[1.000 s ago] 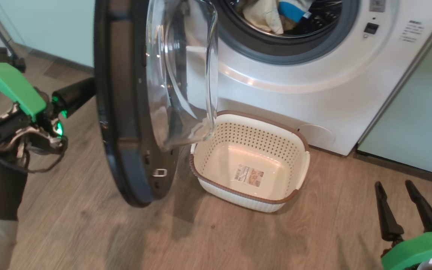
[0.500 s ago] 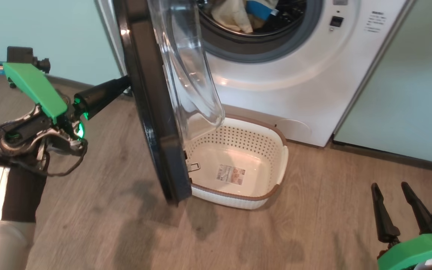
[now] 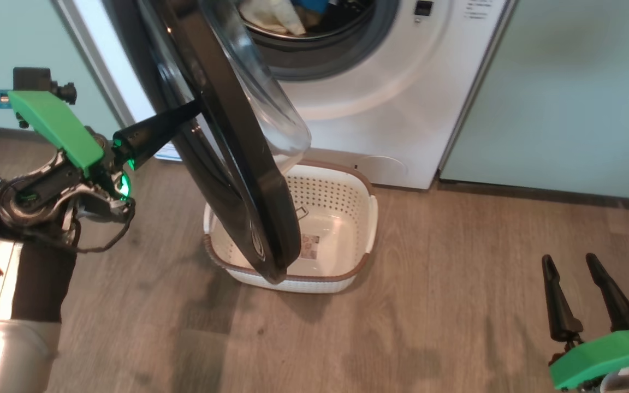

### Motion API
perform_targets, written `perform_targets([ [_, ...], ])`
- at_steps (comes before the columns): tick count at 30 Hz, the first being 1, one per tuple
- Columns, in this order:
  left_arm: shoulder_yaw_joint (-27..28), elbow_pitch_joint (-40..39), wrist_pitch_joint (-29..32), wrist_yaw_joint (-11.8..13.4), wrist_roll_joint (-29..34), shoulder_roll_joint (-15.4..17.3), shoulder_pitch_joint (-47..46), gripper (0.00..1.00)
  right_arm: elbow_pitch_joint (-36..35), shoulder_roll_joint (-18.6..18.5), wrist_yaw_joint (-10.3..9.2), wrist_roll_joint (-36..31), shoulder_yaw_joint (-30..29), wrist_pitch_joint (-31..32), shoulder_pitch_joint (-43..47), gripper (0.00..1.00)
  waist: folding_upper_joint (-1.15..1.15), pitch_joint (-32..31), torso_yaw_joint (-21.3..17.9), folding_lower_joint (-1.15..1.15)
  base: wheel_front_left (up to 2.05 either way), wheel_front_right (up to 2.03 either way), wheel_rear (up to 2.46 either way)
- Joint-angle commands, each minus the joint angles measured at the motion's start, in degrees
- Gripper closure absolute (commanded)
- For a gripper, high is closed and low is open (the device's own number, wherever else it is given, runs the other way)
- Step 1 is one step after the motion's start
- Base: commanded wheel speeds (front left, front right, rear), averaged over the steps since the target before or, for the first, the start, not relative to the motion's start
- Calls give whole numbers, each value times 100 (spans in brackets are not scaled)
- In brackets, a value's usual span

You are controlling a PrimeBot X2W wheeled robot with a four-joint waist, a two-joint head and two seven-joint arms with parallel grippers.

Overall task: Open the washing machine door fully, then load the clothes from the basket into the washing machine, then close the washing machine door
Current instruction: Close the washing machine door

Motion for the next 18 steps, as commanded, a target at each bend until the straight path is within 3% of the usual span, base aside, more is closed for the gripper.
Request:
perform_targets([
  [1, 246, -176, -37, -47, 52, 184, -354, 100, -148, -20, -16, 49, 121, -61, -274, 0, 0, 59, -128, 0, 0, 0, 0],
  [18, 370, 116, -244, -238, 62, 74, -460, 100, -37, -18, -16, 97, 102, -135, -375, 0, 0, 115, -495, 0, 0, 0, 0],
])
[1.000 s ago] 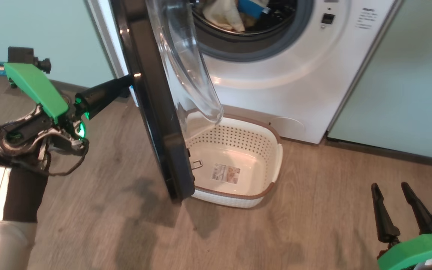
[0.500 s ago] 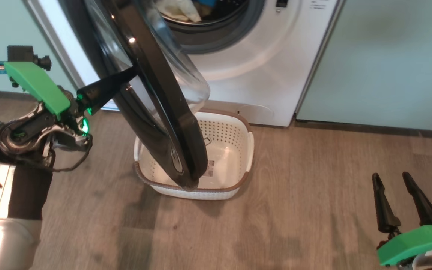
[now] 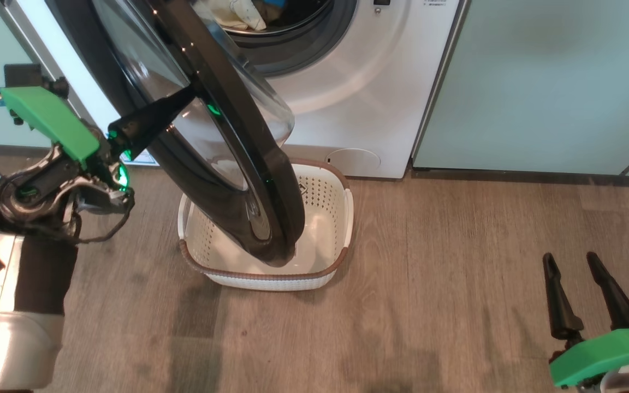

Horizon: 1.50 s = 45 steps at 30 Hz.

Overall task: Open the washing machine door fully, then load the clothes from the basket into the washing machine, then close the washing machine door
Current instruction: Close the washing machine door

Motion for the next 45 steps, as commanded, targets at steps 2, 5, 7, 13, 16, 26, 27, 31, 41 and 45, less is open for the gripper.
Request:
perform_targets([
  [2, 304, -178, -52, -87, -7, 183, -270, 100, -175, -20, -16, 47, 93, -79, -301, 0, 0, -9, 1, 0, 0, 0, 0],
  [5, 367, -218, -80, -124, -47, 166, -161, 100, -169, -20, -16, 46, 66, -86, -302, 0, 0, -30, 16, 0, 0, 0, 0],
  [7, 416, -293, -81, -151, -51, 194, 37, 100, -157, -20, -16, 41, 34, -91, -304, 0, 0, -62, 26, 0, 0, 0, 0],
  [13, 643, -590, -208, -230, -120, 182, 475, 100, -157, -20, -16, 18, -64, -106, -267, 0, 0, -122, 91, 0, 0, 0, 0],
  [16, 768, -792, -468, -296, 49, 181, 688, 100, -170, -19, -16, 8, -108, -115, -242, 0, 0, -151, 138, 0, 0, 0, 0],
  [26, 975, -1411, -1552, -404, 1043, 47, 1398, 0, -214, -19, -16, -19, -172, -100, -185, 0, 0, -273, 259, 0, 0, 0, 0],
  [27, 970, -1497, -1667, -407, 1202, 47, 1474, 0, -220, -19, -16, -24, -183, -96, -178, 0, 0, -295, 271, 0, 0, 0, 0],
  [31, 919, -1863, -2229, -351, 2038, 39, 1804, 0, -248, -19, -16, -51, -213, -79, -149, 0, 0, -352, 310, 0, 0, 0, 0],
  [41, 339, -2511, -3733, 304, 5067, 75, 2960, 0, -273, -19, -16, -68, -152, -70, -81, 0, 0, -457, 356, 0, 0, 0, 0],
  [45, -5, -2506, -4077, 558, 5832, -19, 3293, 0, -285, -19, -16, -73, -134, -62, 1, 0, 0, -494, 367, 0, 0, 0, 0],
])
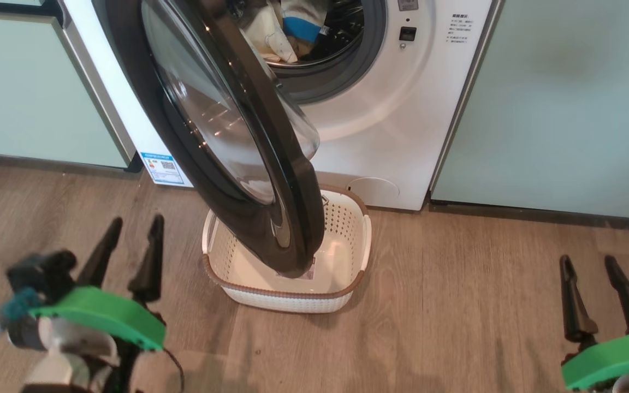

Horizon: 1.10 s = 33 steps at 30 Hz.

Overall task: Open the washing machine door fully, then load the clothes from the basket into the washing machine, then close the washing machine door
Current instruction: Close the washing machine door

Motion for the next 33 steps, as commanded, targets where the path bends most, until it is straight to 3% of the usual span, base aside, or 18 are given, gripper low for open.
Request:
perform_targets([
  [1, 123, -203, -170, 77, 241, 59, -136, 0, -225, -39, -16, -53, 127, -20, -37, 0, 0, -7, 6, 0, 0, 0, 0],
  [10, -312, 83, -714, 350, 1136, 4, 142, 0, -428, -39, -16, -82, 130, 97, 217, 0, 0, -19, -34, 0, 0, 0, 0],
  [33, -526, 253, -809, 494, 1244, -79, 204, 0, -665, -39, -16, -68, 62, 232, 403, 0, 0, -35, -170, 0, 0, 0, 0],
])
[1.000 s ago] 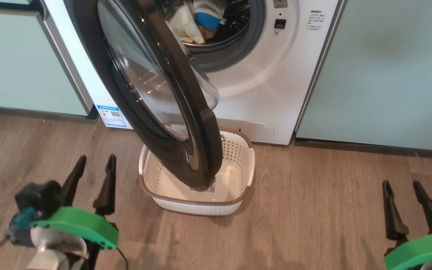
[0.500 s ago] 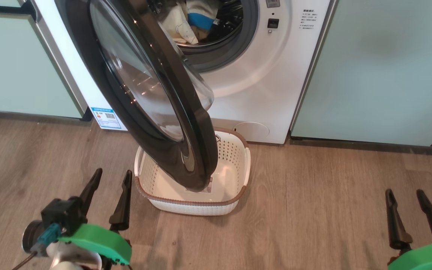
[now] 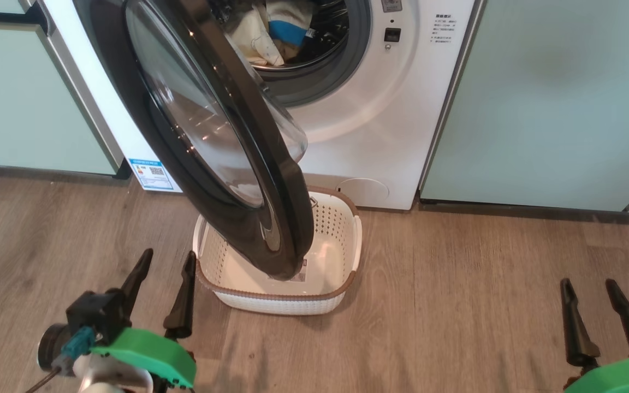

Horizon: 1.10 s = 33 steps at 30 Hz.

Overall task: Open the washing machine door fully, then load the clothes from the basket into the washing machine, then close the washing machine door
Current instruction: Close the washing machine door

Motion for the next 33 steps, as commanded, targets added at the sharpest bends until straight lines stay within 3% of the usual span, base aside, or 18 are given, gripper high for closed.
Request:
perform_targets([
  [1, 194, -156, -32, 48, 54, 46, -151, 0, -225, -65, -16, 12, 110, 15, -149, 0, 0, 3, 0, 0, 0, 0, 0],
  [2, 187, -159, -32, 53, 56, 46, -154, 0, -224, -65, -16, 20, 112, 17, -153, 12, 0, 8, -2, 0, 0, 0, 0],
  [4, 177, -166, -29, 64, 65, 51, -162, 0, -216, -65, -16, 54, 121, 17, -169, 91, 0, 22, -6, 0, 0, 0, 0],
  [5, 172, -170, -27, 67, 62, 49, -167, 0, -207, -65, -16, 98, 131, 21, -175, 100, 0, 28, -6, 0, 0, 0, 0],
  [20, 20, -196, -17, 87, 77, 16, -304, 0, 200, -65, -16, 325, 364, -125, -516, 100, 0, 146, 196, 0, 0, 0, 0],
  [33, -371, 40, -31, -69, 110, -124, -630, 0, 1211, -65, -16, 617, 1146, -576, -1771, 100, 0, 212, 970, 0, 0, 0, 0],
])
